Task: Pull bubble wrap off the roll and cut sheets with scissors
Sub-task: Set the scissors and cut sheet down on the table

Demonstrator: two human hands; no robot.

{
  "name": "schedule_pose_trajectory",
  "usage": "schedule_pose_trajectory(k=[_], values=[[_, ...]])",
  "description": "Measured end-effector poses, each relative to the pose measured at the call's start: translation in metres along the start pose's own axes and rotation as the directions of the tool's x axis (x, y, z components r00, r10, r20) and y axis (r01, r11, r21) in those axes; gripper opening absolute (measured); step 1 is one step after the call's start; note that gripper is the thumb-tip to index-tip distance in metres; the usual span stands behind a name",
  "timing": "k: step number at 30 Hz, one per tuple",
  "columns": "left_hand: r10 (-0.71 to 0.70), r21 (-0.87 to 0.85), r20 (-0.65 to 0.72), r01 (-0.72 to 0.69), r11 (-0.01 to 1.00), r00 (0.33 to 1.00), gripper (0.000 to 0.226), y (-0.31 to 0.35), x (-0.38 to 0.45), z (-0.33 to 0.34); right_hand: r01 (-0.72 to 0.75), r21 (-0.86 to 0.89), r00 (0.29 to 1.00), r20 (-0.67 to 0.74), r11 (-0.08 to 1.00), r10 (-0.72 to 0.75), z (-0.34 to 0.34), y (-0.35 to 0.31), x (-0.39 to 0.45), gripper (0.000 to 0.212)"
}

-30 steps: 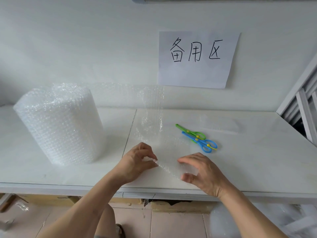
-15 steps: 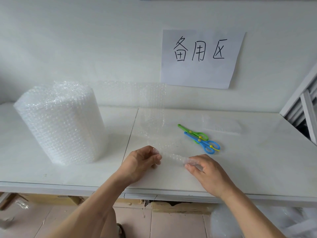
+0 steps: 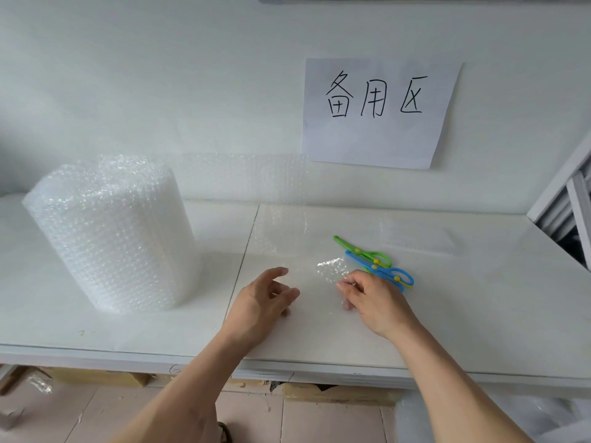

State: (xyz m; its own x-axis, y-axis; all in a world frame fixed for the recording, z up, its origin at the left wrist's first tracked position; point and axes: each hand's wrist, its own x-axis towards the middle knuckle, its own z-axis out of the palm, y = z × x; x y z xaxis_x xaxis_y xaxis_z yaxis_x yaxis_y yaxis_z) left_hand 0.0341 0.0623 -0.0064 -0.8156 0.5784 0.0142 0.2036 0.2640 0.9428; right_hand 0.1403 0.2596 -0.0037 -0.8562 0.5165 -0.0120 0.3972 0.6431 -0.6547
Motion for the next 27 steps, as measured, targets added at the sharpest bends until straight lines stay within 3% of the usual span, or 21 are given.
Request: schedule_pose_trajectory(k=[6, 13, 27], values=[[0.058, 0.151, -0.010, -0.056, 0.987, 0.998, 0.049, 0.002, -0.003, 0.004, -0.070, -0.050, 0.997, -0.021, 0.996, 0.069, 0.001, -0.007, 0.005, 0.025], [0.132, 0.195, -0.019, -0.126, 0.973, 0.991, 0.049, 0.001, -0.004, 0.006, -0.083, -0.028, 0.995, -0.058, 0.996, 0.081, 0.006, -0.005, 0.005, 0.028], [0.069, 0.253, -0.092, -0.044, 0.967, 0.993, 0.059, 0.003, -0.002, 0.009, -0.064, -0.194, 0.993, -0.110, 0.979, 0.044, 0.011, -0.009, 0.010, 0.025]])
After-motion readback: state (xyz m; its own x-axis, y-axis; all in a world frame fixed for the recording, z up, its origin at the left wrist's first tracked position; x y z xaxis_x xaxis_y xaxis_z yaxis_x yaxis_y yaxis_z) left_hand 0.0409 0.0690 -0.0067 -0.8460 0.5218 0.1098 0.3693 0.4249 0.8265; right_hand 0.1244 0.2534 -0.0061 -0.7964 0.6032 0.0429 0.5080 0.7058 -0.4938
